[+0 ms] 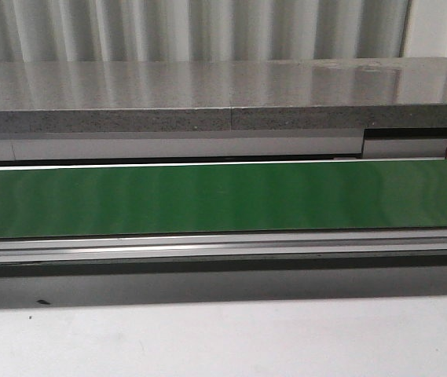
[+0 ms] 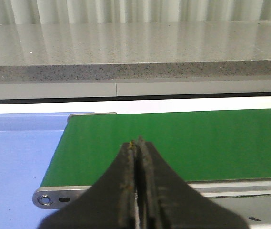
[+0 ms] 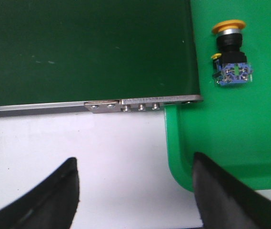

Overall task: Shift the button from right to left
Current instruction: 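Close the right gripper around the button's blue switch block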

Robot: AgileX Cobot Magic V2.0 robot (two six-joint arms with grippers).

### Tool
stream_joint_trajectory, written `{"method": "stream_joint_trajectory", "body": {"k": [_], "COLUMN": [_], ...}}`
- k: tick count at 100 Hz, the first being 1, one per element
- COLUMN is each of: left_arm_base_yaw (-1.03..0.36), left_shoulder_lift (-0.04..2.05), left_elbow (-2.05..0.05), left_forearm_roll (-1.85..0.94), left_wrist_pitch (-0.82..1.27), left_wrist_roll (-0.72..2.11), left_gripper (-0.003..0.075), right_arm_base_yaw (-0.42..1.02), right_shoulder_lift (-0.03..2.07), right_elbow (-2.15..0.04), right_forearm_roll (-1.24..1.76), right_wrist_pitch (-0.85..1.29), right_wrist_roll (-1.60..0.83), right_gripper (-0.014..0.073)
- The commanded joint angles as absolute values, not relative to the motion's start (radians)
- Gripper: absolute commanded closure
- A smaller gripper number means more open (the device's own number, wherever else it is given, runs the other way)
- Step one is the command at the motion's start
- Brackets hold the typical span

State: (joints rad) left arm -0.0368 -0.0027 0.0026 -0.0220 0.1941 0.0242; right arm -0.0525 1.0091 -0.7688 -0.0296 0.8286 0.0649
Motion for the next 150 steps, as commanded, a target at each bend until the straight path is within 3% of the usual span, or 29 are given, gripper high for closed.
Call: {"method": "stream_joint_trajectory", "body": {"k": [1, 24, 44, 60, 100, 150], "left_arm_base_yaw": [-0.035, -0.035, -0.035, -0.035, -0.035, -0.035], "left_shoulder_lift": [-0.031, -0.031, -0.031, -0.031, -0.031, -0.031], "left_elbow": [0.043, 0.043, 0.043, 0.043, 0.043, 0.043], "left_forearm_roll": [-0.029, -0.029, -0.029, -0.029, -0.029, -0.029], "left_wrist_pitch": [0.110, 0.110, 0.110, 0.110, 0.110, 0.110], "left_wrist_roll": [0.021, 0.021, 0.021, 0.021, 0.021, 0.021], "left_gripper": [0.0741, 0.0741, 0.0741, 0.0741, 0.0741, 0.0741], "right_arm_base_yaw": [-0.055, -0.174, -0.364, -0.434, -0.454, -0.453], "right_shoulder_lift": [1.050, 1.184, 1.292, 1.371, 1.607, 1.831], "right_elbow": [-0.835, -0.951, -1.024, -1.034, -1.109, -1.262], "right_forearm_roll": [-0.033, -0.033, -0.027, -0.009, -0.011, 0.016], "right_wrist_pitch": [0.806, 0.842, 0.842, 0.825, 0.791, 0.863], "right_wrist_roll": [0.061, 0.061, 0.061, 0.061, 0.000, -0.257], "right_gripper": [0.0036, 0.0088, 0.0088, 0.0088, 0.0088, 0.0088]}}
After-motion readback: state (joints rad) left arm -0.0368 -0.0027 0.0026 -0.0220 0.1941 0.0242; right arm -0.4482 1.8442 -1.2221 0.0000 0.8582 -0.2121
